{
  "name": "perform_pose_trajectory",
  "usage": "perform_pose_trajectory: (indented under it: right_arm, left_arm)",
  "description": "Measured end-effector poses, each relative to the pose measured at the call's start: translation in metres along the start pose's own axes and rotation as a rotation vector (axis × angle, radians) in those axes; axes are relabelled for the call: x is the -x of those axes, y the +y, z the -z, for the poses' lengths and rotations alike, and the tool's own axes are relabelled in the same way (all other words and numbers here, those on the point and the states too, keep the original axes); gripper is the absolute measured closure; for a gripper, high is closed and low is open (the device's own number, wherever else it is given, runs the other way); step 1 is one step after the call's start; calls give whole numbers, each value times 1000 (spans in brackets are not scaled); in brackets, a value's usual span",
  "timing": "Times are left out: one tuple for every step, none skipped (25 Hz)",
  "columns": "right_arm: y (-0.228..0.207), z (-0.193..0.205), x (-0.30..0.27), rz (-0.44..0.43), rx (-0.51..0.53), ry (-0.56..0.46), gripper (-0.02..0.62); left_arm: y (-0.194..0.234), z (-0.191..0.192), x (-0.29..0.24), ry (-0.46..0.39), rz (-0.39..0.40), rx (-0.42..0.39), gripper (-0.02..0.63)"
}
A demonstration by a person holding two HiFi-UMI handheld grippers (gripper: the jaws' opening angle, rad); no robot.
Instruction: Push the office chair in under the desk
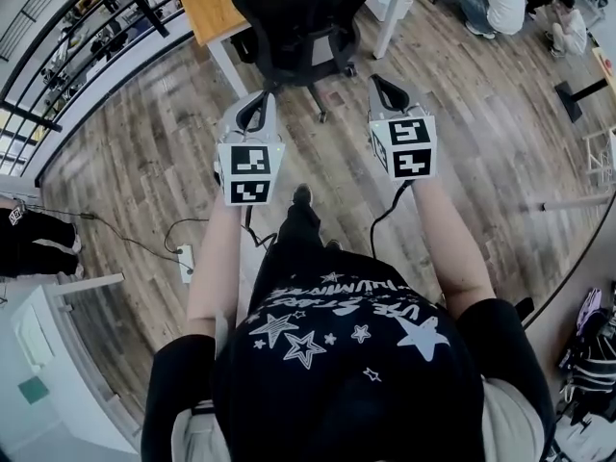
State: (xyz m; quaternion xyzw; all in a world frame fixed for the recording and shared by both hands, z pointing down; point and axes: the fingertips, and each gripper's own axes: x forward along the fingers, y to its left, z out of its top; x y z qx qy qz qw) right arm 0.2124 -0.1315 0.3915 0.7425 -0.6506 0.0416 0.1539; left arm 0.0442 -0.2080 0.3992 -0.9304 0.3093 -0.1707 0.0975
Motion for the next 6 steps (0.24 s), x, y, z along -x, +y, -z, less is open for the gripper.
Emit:
perform_pose_trajectory:
  right_arm:
    - [3, 1, 5, -4, -1, -2, 594]
    - [4, 3, 9, -7, 0, -3, 594]
    - [6, 4, 11, -9, 1, -3, 594]
    - [6, 5, 12, -9, -1, -3, 594]
    - [6, 5, 13, -9, -4, -3, 594]
    - [5, 6, 13, -8, -7, -3, 594]
  left_arm:
    - [-4, 1, 5, 2, 2, 3, 604]
    - [-7, 2, 9, 4, 5, 7, 604]
    - [-10, 3, 11, 5, 7, 11, 604]
    - [-11, 3, 13, 6, 11, 15, 604]
    - [-12, 4, 13, 7, 14, 19, 604]
    - [-13, 4, 13, 8, 18, 24, 604]
